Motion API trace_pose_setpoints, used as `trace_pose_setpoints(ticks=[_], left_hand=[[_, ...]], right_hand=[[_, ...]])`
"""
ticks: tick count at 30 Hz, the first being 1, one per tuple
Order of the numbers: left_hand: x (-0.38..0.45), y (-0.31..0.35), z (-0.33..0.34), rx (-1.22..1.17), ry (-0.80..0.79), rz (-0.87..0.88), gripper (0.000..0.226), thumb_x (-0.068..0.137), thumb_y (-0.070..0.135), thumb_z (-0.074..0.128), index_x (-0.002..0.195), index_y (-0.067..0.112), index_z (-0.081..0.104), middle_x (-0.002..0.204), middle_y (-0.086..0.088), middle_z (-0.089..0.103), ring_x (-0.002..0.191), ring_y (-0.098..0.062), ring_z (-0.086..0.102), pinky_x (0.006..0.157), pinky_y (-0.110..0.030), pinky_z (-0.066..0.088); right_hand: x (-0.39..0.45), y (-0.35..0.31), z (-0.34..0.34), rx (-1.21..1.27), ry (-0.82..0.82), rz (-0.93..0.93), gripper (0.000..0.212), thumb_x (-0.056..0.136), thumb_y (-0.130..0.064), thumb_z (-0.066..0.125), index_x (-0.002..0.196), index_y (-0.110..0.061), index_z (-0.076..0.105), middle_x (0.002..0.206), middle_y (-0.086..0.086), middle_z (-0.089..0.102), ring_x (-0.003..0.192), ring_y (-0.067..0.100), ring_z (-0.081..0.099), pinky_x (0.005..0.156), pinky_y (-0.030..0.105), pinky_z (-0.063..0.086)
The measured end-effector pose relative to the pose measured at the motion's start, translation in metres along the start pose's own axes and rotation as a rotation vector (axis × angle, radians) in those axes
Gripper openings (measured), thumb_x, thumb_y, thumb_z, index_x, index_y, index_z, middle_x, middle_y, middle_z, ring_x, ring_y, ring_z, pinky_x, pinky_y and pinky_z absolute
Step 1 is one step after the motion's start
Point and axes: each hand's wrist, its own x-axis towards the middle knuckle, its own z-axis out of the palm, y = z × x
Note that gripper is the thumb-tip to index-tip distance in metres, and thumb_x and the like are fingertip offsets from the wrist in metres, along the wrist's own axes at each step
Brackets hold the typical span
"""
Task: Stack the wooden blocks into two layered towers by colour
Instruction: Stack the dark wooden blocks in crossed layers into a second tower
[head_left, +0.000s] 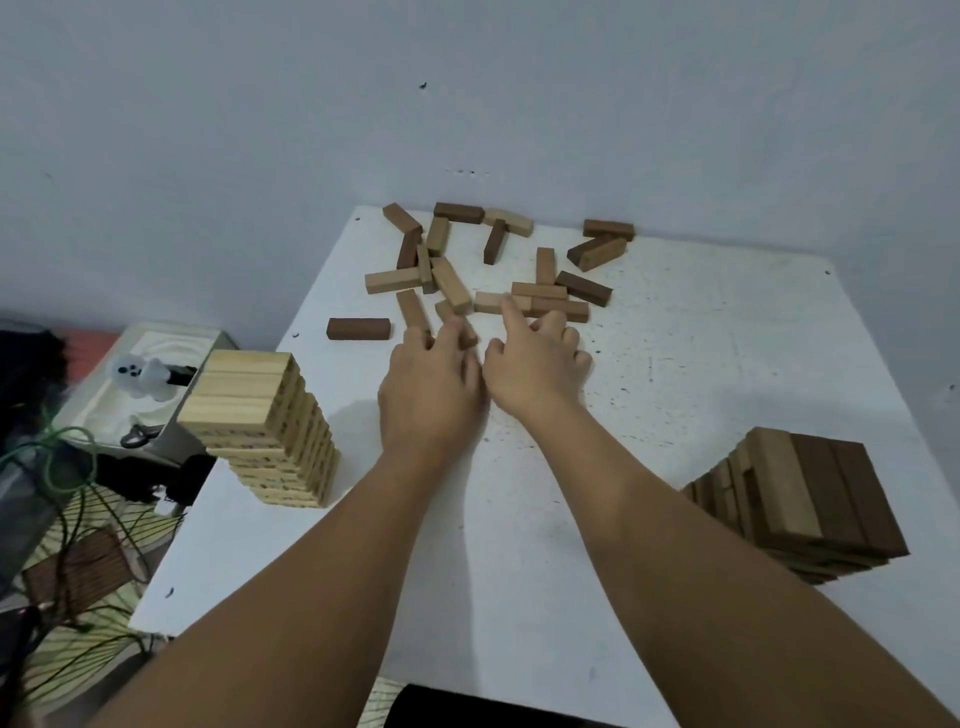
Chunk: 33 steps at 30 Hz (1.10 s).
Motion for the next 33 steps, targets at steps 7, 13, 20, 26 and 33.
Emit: trace_pose_setpoints(ticks=[7, 13, 20, 26, 33], left_hand=[[-0.002, -0.01, 0.004, -0.276, 0.005, 0.026, 0.014, 0.094, 0.027, 0.062, 0.107, 0.032, 0.067, 0.136, 0.006, 0.046, 0.133, -0.007, 0.042, 0.087, -0.027, 0.043], [-0.002, -0.006, 0.001, -0.323, 0.039, 0.053, 0.009, 0.09, 0.033, 0.068, 0.085, 0.027, 0.063, 0.105, 0.016, 0.059, 0.113, -0.008, 0.049, 0.086, -0.003, 0.031], [-0.005, 0.004, -0.003, -0.332, -0.018, -0.031, 0.04, 0.081, 0.055, 0.067, 0.12, 0.042, 0.065, 0.119, 0.025, 0.053, 0.126, 0.001, 0.04, 0.089, -0.01, 0.032], [-0.001, -0.003, -0.002, -0.379, -0.026, 0.002, 0.05, 0.081, 0.054, 0.076, 0.127, 0.034, 0.07, 0.117, 0.022, 0.052, 0.126, -0.003, 0.044, 0.09, -0.007, 0.03], [0.001, -0.011, -0.001, -0.393, -0.018, 0.036, 0.025, 0.095, 0.036, 0.069, 0.119, 0.03, 0.075, 0.114, 0.012, 0.056, 0.122, -0.01, 0.05, 0.092, -0.007, 0.033]], right_hand=[[-0.015, 0.019, 0.01, 0.154, 0.254, -0.064, 0.024, 0.101, -0.029, 0.057, 0.122, -0.036, 0.066, 0.138, -0.003, 0.043, 0.128, 0.026, 0.038, 0.105, 0.04, 0.032], [-0.024, 0.027, 0.014, 0.296, 0.305, -0.117, 0.021, 0.102, -0.028, 0.053, 0.115, -0.033, 0.069, 0.121, -0.011, 0.065, 0.117, 0.02, 0.05, 0.102, 0.039, 0.037], [-0.026, 0.026, 0.007, 0.401, 0.305, -0.115, 0.026, 0.101, -0.027, 0.057, 0.124, -0.032, 0.067, 0.102, -0.01, 0.074, 0.105, 0.02, 0.062, 0.103, 0.044, 0.043], [-0.021, 0.031, 0.009, 0.431, 0.328, -0.089, 0.027, 0.101, -0.031, 0.061, 0.127, -0.033, 0.069, 0.109, -0.009, 0.07, 0.11, 0.019, 0.057, 0.102, 0.037, 0.044], [-0.013, 0.031, 0.008, 0.292, 0.332, 0.02, 0.061, 0.098, -0.002, 0.056, 0.15, -0.032, 0.049, 0.148, 0.005, 0.036, 0.129, 0.026, 0.034, 0.103, 0.024, 0.024]])
